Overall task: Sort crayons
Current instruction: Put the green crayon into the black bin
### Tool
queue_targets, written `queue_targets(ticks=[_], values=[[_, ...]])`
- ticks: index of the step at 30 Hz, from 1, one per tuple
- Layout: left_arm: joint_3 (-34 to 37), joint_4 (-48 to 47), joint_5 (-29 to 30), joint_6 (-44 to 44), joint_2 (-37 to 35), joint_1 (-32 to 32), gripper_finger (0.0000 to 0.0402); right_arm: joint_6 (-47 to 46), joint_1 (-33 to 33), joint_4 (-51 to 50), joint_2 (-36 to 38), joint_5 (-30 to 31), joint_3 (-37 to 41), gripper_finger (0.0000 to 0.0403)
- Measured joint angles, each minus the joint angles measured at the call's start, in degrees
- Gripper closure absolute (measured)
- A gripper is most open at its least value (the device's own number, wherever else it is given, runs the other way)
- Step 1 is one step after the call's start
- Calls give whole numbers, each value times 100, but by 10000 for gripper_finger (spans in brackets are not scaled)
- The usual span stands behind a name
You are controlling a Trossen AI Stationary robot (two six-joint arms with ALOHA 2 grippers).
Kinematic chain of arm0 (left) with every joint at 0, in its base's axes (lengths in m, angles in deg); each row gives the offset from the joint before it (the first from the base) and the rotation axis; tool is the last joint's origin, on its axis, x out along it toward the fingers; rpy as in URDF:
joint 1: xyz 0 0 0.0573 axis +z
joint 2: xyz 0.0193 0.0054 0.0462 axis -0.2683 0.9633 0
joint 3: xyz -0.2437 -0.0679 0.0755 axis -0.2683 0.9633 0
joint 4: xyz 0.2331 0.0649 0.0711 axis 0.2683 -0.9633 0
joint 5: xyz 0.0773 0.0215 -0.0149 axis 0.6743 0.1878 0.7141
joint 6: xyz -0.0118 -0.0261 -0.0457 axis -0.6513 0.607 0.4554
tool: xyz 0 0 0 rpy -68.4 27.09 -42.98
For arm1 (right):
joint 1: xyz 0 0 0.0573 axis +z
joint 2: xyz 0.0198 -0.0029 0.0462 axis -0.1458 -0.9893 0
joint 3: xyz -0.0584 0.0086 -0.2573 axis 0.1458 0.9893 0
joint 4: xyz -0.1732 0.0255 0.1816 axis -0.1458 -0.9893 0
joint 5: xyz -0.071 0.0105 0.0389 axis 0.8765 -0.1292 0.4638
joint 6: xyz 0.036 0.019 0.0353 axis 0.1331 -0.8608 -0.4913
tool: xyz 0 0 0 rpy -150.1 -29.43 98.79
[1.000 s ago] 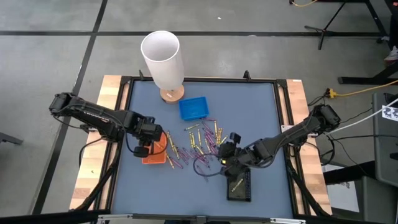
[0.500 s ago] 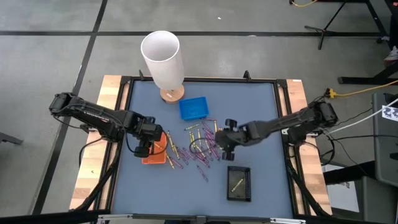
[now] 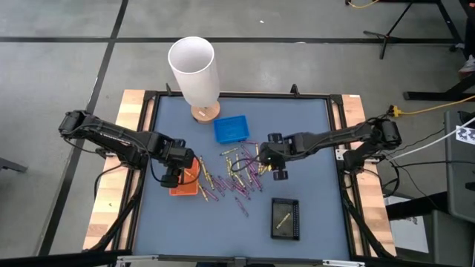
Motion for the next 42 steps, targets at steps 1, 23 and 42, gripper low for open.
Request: queue_targets(ticks=[1,23,42], values=[[0,0,0,-2,0,0,261,66,-1,68,0,-14,79,251],[-2,40,0,-2,0,0,260,95,2,2496,0,-20,1738,251],[-4,66,1,-2,0,-1,260,75,2,2861,9,-737,2084,251]])
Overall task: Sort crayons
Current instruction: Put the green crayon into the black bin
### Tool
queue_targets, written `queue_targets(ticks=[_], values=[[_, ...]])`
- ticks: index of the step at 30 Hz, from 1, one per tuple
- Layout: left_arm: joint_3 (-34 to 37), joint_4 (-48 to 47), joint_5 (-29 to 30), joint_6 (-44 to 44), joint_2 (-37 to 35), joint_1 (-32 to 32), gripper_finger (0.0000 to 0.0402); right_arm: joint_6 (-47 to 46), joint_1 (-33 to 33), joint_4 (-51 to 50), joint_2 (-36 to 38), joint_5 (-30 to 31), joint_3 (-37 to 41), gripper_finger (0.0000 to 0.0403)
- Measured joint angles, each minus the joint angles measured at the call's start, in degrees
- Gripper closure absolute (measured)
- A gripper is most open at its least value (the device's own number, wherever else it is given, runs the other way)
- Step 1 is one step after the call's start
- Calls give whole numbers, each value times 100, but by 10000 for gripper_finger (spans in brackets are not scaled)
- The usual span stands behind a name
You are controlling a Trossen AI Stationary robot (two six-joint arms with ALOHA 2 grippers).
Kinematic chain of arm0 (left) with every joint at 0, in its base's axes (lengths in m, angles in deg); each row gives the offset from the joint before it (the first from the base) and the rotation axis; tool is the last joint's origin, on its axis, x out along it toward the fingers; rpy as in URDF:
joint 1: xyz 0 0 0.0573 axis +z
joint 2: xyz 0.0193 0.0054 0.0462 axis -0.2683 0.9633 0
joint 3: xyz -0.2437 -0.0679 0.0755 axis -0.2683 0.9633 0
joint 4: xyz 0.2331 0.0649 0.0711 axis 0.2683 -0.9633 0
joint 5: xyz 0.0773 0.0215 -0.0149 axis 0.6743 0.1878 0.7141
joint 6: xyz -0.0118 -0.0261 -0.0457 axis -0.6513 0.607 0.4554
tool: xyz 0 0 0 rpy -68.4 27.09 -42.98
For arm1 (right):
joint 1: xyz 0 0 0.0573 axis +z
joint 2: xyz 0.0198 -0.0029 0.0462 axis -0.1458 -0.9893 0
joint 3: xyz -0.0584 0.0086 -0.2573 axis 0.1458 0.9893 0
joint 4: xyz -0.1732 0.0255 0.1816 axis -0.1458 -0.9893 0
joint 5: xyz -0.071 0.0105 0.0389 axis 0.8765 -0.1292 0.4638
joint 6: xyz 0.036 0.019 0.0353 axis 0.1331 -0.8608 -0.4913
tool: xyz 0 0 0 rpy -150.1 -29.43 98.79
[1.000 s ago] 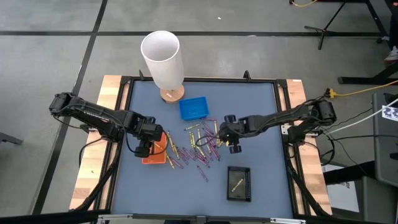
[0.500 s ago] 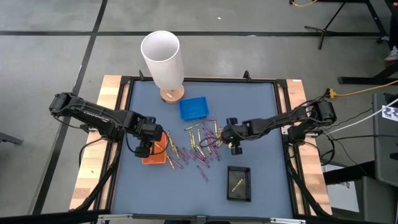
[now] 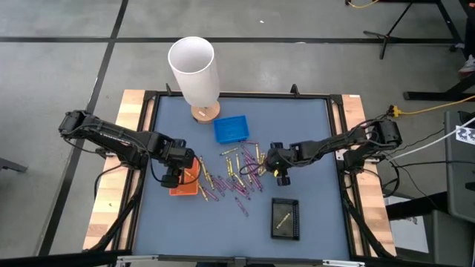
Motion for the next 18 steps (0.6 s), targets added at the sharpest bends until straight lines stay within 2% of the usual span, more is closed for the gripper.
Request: queue_targets(ticks=[5,18], values=[[-2,2,0,0,0,1,260,-31,-4,-2,0,-179,0,251],[-2,4,1,0,1,1,260,-304,-2,-115,0,-191,-1,252]])
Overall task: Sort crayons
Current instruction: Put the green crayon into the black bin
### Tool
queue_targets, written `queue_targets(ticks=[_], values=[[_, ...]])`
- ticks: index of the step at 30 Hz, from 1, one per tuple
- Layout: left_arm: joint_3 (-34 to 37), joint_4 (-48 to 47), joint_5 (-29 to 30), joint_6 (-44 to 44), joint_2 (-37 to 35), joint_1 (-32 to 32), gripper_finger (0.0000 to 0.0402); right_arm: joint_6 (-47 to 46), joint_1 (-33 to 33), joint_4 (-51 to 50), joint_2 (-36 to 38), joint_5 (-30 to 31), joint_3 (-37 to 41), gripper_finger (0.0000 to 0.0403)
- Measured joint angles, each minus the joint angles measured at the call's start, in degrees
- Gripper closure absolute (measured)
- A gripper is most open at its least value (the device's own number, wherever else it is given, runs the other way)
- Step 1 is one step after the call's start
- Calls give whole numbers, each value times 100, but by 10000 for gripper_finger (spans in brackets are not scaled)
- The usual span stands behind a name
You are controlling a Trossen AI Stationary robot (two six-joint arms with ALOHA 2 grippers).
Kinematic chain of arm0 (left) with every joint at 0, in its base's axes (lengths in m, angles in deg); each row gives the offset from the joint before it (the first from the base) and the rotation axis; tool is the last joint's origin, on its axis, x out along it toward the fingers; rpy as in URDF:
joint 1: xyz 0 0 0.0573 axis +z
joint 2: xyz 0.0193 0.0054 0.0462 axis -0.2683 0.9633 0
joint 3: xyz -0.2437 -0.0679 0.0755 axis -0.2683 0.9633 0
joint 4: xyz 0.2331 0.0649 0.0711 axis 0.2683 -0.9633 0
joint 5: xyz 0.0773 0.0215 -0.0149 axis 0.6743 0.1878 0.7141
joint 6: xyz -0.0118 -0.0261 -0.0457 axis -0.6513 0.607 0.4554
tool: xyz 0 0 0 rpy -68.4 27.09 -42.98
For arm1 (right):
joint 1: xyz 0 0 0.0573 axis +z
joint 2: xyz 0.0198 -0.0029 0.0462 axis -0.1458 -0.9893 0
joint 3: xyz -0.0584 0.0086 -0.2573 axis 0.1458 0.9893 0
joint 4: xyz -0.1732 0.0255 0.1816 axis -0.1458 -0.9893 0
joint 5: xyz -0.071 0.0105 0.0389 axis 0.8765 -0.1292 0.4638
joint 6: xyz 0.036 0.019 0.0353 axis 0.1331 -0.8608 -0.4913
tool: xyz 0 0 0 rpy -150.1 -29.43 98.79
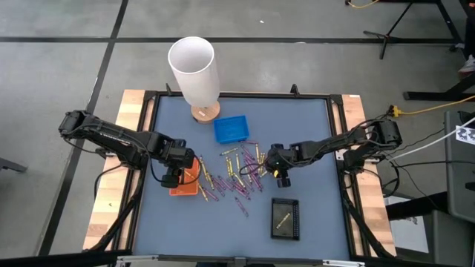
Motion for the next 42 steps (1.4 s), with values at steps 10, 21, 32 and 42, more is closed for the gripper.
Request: queue_targets(ticks=[10,21,32,42], values=[[0,0,-1,0,-1,0,260,2,2,-25,-2,-33,-2,319],[0,109,0,0,0,0,260,4,11,7,-2,-3,1,367],[0,385,0,0,-2,-2,260,5,13,-359,-26,13,-405,369],[0,389,-2,0,-2,-2,260,-12,18,-1941,-23,-387,-1616,370]])
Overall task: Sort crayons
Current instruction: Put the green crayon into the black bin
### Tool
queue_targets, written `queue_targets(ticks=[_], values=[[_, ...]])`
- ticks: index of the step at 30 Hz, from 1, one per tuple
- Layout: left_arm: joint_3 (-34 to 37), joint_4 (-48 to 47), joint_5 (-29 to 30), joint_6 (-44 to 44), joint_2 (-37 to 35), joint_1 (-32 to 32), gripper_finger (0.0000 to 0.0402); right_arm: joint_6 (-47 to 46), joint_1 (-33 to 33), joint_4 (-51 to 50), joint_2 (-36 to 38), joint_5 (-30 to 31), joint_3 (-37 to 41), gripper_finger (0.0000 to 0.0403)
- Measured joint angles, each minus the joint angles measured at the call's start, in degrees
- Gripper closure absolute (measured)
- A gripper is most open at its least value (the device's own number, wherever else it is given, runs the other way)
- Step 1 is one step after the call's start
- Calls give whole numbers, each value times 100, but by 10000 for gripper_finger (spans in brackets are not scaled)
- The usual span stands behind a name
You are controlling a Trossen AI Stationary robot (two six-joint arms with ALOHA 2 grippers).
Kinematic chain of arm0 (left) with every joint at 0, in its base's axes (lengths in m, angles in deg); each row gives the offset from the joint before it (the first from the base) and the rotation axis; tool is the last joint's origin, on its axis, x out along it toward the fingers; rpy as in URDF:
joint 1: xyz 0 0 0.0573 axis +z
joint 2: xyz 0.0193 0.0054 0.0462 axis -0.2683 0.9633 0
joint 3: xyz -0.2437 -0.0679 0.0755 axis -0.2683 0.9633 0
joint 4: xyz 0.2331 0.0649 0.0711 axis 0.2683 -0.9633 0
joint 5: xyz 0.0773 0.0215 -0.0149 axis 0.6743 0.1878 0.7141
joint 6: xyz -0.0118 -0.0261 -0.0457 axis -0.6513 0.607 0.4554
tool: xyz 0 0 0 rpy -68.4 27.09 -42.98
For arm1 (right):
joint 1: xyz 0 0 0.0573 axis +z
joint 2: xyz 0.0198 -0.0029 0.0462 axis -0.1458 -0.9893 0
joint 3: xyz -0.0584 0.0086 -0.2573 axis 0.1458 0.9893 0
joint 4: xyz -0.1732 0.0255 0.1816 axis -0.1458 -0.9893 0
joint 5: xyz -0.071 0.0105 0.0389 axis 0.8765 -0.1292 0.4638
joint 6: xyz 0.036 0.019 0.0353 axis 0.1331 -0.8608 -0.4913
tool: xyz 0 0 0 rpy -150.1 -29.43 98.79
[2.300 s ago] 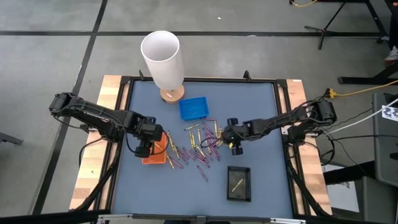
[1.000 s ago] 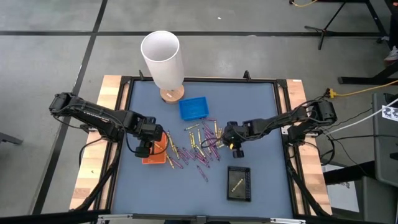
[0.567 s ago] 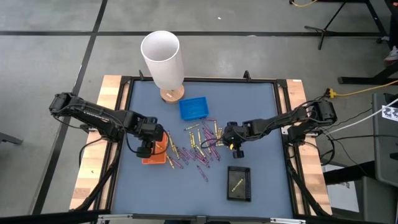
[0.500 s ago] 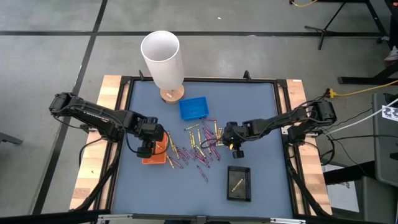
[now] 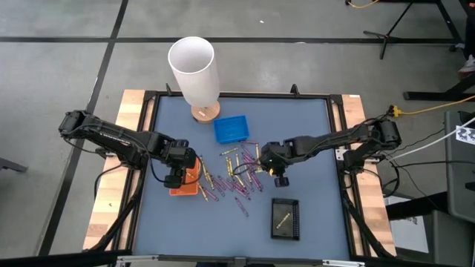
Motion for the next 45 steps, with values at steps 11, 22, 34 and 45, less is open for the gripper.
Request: queue_targets(ticks=[11,22,34,45], values=[[0,6,0,0,0,0,260,-1225,257,-248,9,-749,-887,370],[0,7,0,-1,0,0,261,-1381,1696,-479,12,-762,-901,370],[0,26,0,-2,0,0,261,-2755,2732,-844,15,-761,-901,370],[1,42,0,-2,1,0,260,-2911,2887,-943,15,-761,-901,370]])
